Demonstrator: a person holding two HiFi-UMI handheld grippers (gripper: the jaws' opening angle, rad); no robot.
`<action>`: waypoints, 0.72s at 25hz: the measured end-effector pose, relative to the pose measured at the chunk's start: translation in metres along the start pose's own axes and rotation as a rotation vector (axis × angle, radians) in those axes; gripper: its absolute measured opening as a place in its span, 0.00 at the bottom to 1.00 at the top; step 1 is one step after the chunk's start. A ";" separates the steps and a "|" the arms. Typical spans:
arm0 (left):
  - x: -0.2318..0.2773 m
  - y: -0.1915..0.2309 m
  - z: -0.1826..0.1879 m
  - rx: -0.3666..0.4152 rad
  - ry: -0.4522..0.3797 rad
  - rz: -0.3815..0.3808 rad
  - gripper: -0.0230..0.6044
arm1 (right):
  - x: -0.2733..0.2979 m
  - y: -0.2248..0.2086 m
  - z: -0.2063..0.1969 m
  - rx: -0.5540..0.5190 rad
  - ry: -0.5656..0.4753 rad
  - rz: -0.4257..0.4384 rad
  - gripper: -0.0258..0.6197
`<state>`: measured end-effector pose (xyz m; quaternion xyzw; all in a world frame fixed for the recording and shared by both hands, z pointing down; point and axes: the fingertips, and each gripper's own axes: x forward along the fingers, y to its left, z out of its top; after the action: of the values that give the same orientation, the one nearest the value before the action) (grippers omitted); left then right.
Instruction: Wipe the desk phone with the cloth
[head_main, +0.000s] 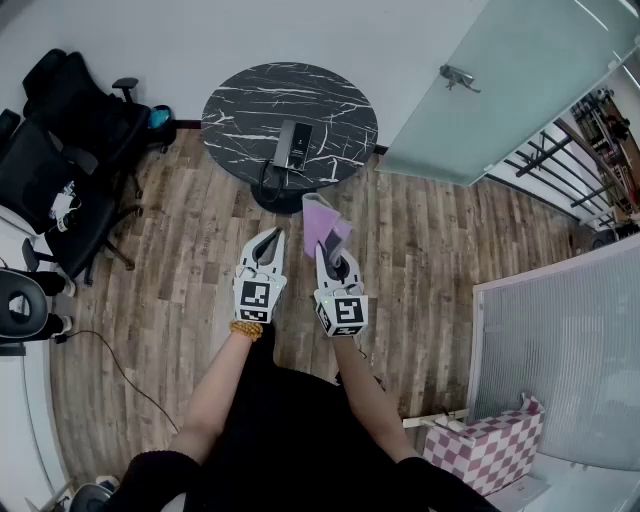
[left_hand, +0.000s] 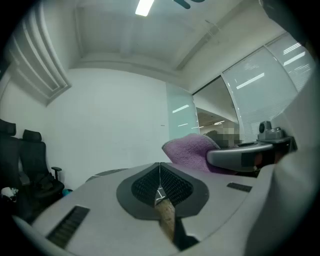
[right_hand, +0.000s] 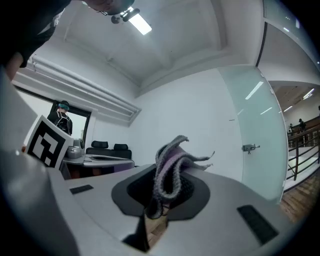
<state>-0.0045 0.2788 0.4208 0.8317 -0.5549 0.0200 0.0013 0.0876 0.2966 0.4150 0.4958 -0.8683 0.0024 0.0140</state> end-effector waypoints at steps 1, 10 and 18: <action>0.014 0.007 0.001 0.001 -0.001 -0.016 0.06 | 0.017 -0.006 0.001 0.018 0.000 0.003 0.12; 0.121 0.087 0.007 -0.022 0.015 -0.122 0.06 | 0.157 -0.056 0.004 0.030 0.073 -0.013 0.13; 0.185 0.146 0.013 -0.052 -0.002 -0.147 0.06 | 0.235 -0.081 0.009 -0.078 0.107 0.028 0.13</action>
<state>-0.0682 0.0513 0.4115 0.8700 -0.4925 0.0050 0.0237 0.0376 0.0526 0.4114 0.4819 -0.8726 -0.0046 0.0795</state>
